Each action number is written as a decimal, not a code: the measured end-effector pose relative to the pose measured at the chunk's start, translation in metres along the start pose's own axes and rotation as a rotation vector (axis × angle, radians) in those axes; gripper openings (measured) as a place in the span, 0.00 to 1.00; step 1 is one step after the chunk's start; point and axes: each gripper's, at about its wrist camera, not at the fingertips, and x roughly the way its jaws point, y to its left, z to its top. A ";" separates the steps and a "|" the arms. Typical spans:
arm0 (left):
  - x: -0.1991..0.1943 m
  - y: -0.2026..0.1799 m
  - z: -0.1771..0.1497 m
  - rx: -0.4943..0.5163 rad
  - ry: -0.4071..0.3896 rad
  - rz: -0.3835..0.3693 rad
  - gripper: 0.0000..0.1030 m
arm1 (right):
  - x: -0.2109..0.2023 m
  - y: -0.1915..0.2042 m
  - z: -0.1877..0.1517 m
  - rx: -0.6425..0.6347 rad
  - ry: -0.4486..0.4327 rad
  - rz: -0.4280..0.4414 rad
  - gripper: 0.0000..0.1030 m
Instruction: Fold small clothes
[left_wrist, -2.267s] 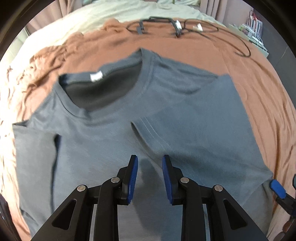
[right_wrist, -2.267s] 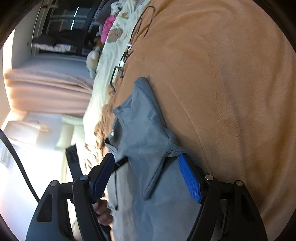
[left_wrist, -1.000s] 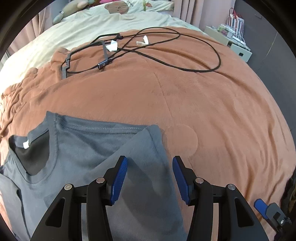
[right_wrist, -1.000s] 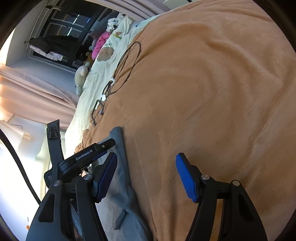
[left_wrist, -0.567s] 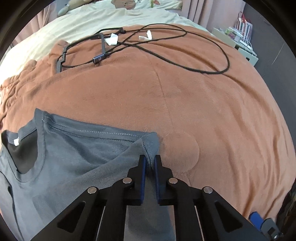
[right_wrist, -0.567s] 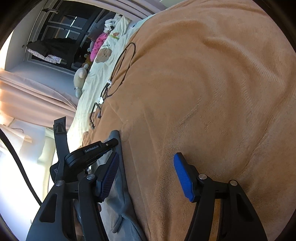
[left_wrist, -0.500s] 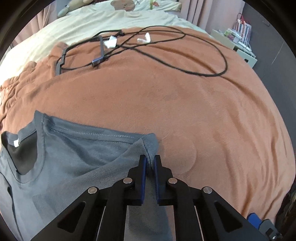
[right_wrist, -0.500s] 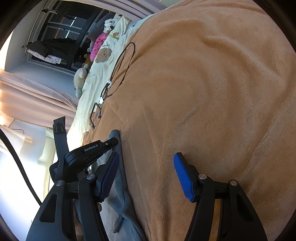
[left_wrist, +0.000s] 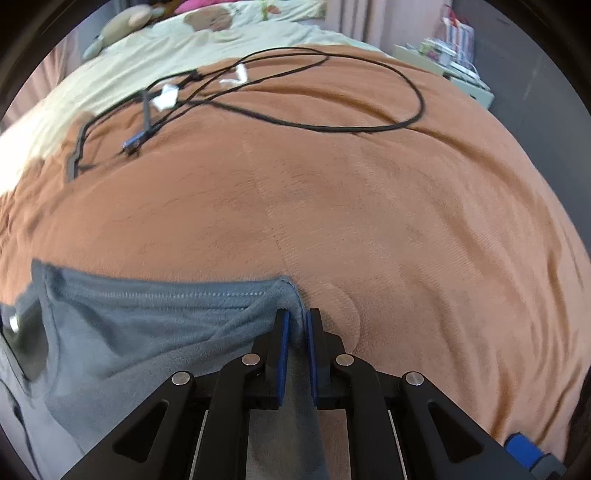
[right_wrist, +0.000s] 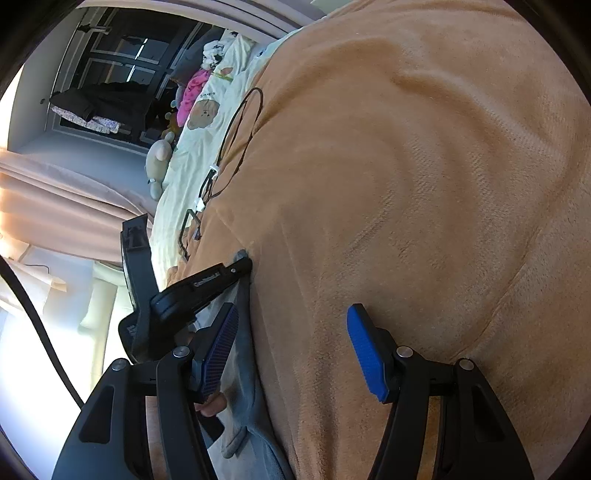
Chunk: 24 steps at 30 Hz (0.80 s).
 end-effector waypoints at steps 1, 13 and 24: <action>-0.002 -0.001 0.002 0.018 0.007 -0.001 0.10 | 0.001 0.000 -0.001 0.000 0.000 -0.001 0.58; -0.069 0.034 0.005 0.006 -0.078 -0.031 0.41 | 0.013 0.032 -0.006 -0.115 0.029 -0.016 0.58; -0.083 0.072 -0.041 0.006 0.010 -0.013 0.41 | 0.043 0.078 -0.016 -0.334 0.113 -0.135 0.55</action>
